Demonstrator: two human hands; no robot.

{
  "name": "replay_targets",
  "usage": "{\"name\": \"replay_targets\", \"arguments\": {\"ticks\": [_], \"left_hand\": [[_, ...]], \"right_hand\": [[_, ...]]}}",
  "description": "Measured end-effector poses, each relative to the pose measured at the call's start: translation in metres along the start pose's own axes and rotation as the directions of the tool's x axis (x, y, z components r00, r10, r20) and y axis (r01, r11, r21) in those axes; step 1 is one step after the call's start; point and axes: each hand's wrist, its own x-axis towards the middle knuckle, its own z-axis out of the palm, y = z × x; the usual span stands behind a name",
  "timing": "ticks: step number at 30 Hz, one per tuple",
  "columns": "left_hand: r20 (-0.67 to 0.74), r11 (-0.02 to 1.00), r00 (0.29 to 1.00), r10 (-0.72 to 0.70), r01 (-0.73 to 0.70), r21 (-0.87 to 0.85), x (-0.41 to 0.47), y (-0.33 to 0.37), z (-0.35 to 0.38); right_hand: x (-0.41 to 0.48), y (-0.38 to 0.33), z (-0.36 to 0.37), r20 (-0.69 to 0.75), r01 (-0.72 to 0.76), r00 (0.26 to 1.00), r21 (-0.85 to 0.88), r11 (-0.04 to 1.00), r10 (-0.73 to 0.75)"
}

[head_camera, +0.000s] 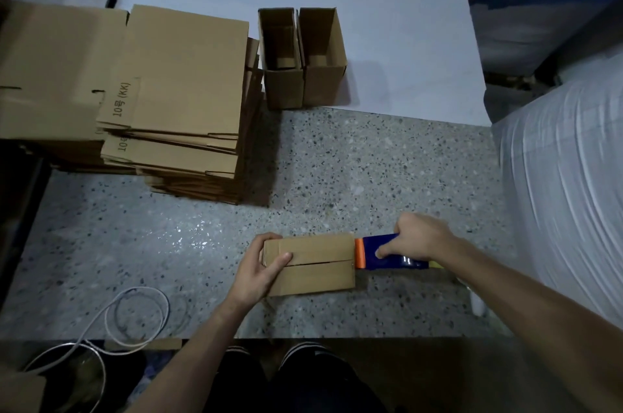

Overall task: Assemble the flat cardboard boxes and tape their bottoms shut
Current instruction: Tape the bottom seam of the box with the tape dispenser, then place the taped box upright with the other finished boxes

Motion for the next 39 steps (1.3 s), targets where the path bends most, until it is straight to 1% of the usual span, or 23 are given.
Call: {"name": "replay_targets", "arguments": {"ticks": [3, 4, 6, 8, 9, 12, 14, 15, 16, 18, 20, 22, 24, 25, 26, 27, 29, 31, 35, 36, 37, 38, 39], "left_hand": [[-0.008, 1.000, 1.000, -0.004, 0.004, 0.000, 0.001, 0.003, 0.001], [-0.010, 1.000, 1.000, -0.003, 0.003, 0.003, 0.000, 0.005, 0.002], [-0.009, 1.000, 1.000, -0.019, 0.019, 0.008, -0.003, 0.004, 0.002], [-0.012, 1.000, 1.000, -0.010, 0.010, 0.001, -0.004, 0.002, 0.003], [-0.019, 1.000, 1.000, -0.002, 0.002, -0.011, -0.004, 0.003, 0.003], [-0.012, 0.999, 0.999, -0.036, 0.036, 0.001, -0.001, 0.008, 0.003], [0.014, 0.997, 0.997, -0.072, 0.072, 0.004, -0.003, 0.008, 0.001], [0.028, 0.997, 0.997, -0.077, 0.077, -0.003, -0.003, 0.008, 0.000], [0.041, 0.997, 0.996, -0.080, 0.081, -0.010, -0.003, 0.009, -0.001], [0.061, 0.994, 0.993, -0.102, 0.103, -0.020, -0.002, 0.010, -0.001], [0.079, 0.989, 0.987, -0.138, 0.142, -0.044, -0.002, 0.009, -0.001], [0.098, 0.982, 0.981, -0.170, 0.177, -0.068, -0.002, 0.010, -0.002], [0.099, 0.978, 0.978, -0.182, 0.190, -0.088, -0.002, 0.009, -0.002], [0.098, 0.977, 0.978, -0.183, 0.192, -0.091, -0.001, 0.009, -0.002], [0.100, 0.976, 0.977, -0.186, 0.196, -0.093, -0.001, 0.008, -0.001], [0.105, 0.975, 0.976, -0.191, 0.201, -0.099, -0.001, 0.008, -0.001], [0.112, 0.969, 0.973, -0.203, 0.216, -0.121, -0.001, 0.006, -0.001], [0.107, 0.963, 0.971, -0.213, 0.227, -0.142, -0.001, 0.007, 0.000], [0.094, 0.942, 0.961, -0.262, 0.275, -0.191, -0.002, 0.012, 0.003], [0.082, 0.931, 0.950, -0.302, 0.312, -0.191, -0.001, 0.014, 0.005], [0.074, 0.911, 0.931, -0.357, 0.365, -0.191, 0.000, 0.017, 0.007], [0.067, 0.873, 0.898, -0.435, 0.438, -0.214, 0.002, 0.020, 0.008], [0.064, 0.806, 0.841, -0.537, 0.535, -0.254, 0.003, 0.023, 0.009]], "right_hand": [[0.000, -0.005, 0.002, -0.052, -0.013, 0.999, -0.050, 0.999, 0.011], [0.002, -0.009, 0.008, -0.072, 0.003, 0.997, -0.120, 0.993, -0.012], [-0.001, -0.021, 0.033, -0.014, 0.065, 0.997, -0.247, 0.967, -0.071], [0.002, -0.019, 0.064, 0.061, 0.046, 0.997, -0.103, 0.994, -0.040], [0.005, -0.015, 0.074, 0.027, 0.011, 1.000, -0.028, 1.000, -0.010], [0.003, 0.002, 0.093, -0.196, -0.103, 0.975, 0.029, 0.994, 0.107], [0.001, 0.008, 0.117, -0.314, -0.165, 0.927, 0.150, 0.975, 0.206], [0.003, 0.008, 0.128, -0.339, -0.173, 0.908, 0.229, 0.958, 0.245], [0.006, 0.008, 0.136, -0.333, -0.170, 0.905, 0.287, 0.943, 0.265], [0.014, 0.007, 0.146, -0.230, -0.180, 0.937, 0.324, 0.929, 0.262], [0.024, 0.001, 0.151, -0.145, -0.244, 0.939, 0.361, 0.900, 0.312], [0.026, -0.011, 0.144, -0.186, -0.258, 0.891, 0.544, 0.799, 0.414], [0.025, -0.027, 0.126, -0.253, -0.058, 0.883, 0.777, 0.626, 0.395], [0.023, -0.035, 0.117, -0.241, 0.033, 0.903, 0.864, 0.503, 0.355], [0.023, -0.043, 0.109, -0.216, 0.076, 0.926, 0.910, 0.407, 0.309], [0.023, -0.050, 0.104, -0.175, 0.073, 0.949, 0.931, 0.358, 0.262], [0.027, -0.064, 0.104, -0.020, -0.035, 0.982, 0.957, 0.287, 0.186], [0.031, -0.071, 0.109, 0.117, -0.137, 0.984, 0.980, 0.145, 0.134], [0.038, -0.073, 0.120, 0.127, -0.125, 0.992, 0.986, -0.112, 0.009], [0.038, -0.074, 0.120, 0.148, -0.147, 0.989, 0.976, -0.162, -0.002], [0.037, -0.072, 0.119, 0.172, -0.169, 0.985, 0.971, -0.168, 0.003], [0.038, -0.071, 0.119, 0.191, -0.186, 0.981, 0.972, -0.140, 0.018], [0.037, -0.070, 0.117, 0.193, -0.188, 0.980, 0.977, -0.097, 0.046]]}}
